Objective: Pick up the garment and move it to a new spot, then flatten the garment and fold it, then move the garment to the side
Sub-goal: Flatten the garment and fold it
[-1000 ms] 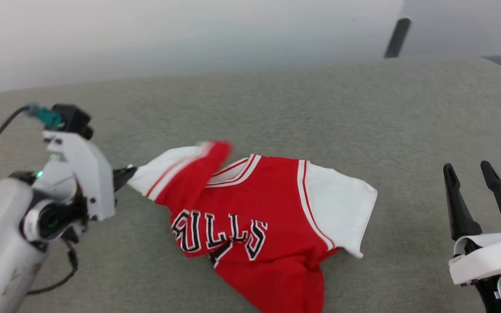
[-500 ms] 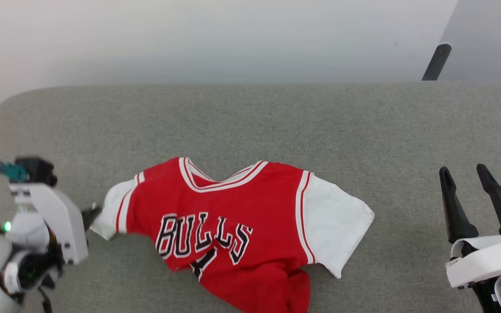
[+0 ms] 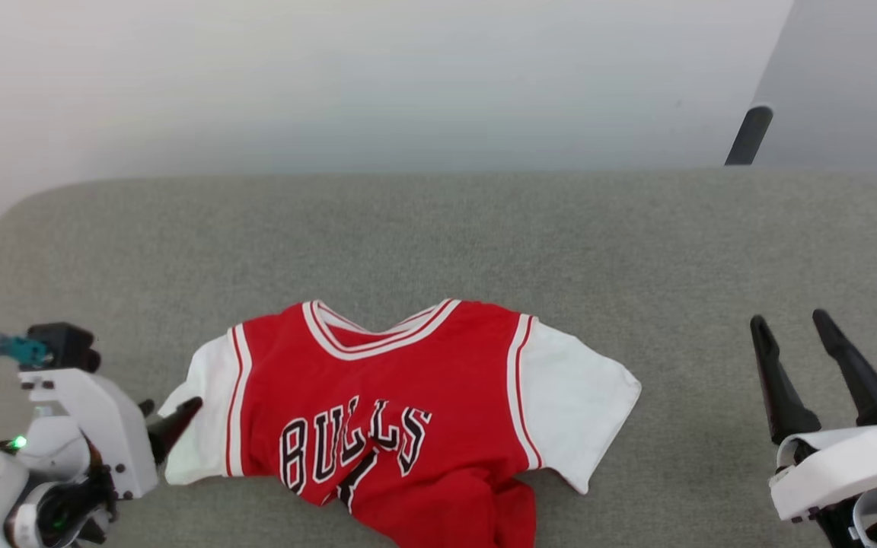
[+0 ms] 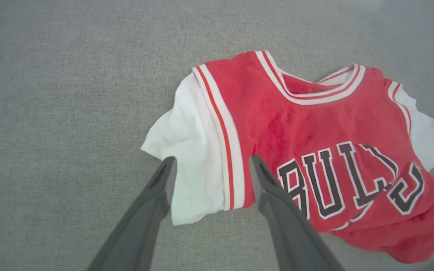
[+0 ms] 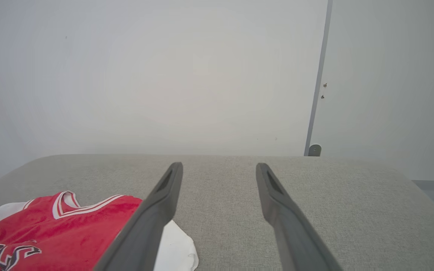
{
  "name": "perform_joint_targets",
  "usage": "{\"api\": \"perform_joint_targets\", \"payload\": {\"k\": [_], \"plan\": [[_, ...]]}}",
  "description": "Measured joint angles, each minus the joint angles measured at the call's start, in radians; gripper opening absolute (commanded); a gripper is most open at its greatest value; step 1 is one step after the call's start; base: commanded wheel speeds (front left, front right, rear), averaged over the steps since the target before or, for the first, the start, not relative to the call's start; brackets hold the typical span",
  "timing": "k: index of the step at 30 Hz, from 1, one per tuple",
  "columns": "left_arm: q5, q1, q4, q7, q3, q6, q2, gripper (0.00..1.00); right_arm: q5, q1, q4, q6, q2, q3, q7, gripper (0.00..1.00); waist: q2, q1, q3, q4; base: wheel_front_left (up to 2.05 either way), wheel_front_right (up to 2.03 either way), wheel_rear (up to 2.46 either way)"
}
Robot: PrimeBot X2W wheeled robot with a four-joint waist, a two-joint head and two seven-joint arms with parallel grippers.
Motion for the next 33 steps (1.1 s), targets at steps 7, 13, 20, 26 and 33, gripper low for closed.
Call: {"api": "perform_joint_targets", "payload": {"k": [7,13,20,26,33], "plan": [[0.005,0.061,-0.063,-0.131,0.053,-0.003,0.024,1.00,0.011,0.022,0.014,0.000,-0.022,0.006,0.004,1.00,0.0000,0.0000,-0.053,-0.014,0.00,0.00,0.00],[0.036,0.108,-0.115,-0.244,0.079,-0.013,0.036,1.00,0.008,0.047,0.022,0.000,-0.038,0.000,-0.016,1.00,0.0000,0.0000,-0.086,-0.016,0.00,0.00,0.00],[0.039,0.129,-0.132,-0.307,0.110,-0.021,0.047,1.00,0.003,0.081,0.026,0.000,-0.047,-0.020,-0.033,1.00,0.0000,0.0000,-0.110,-0.004,0.00,0.00,0.00],[0.019,0.097,-0.108,-0.238,0.095,-0.040,0.055,1.00,0.002,0.088,0.017,0.000,-0.054,-0.030,-0.029,1.00,0.0000,0.0000,-0.106,0.005,0.00,0.00,0.00],[0.038,-0.020,-0.018,-0.098,0.035,-0.059,0.061,1.00,0.001,0.064,-0.001,0.000,-0.069,-0.018,-0.009,1.00,0.0000,0.0000,-0.066,-0.001,0.00,0.00,0.00]]}}
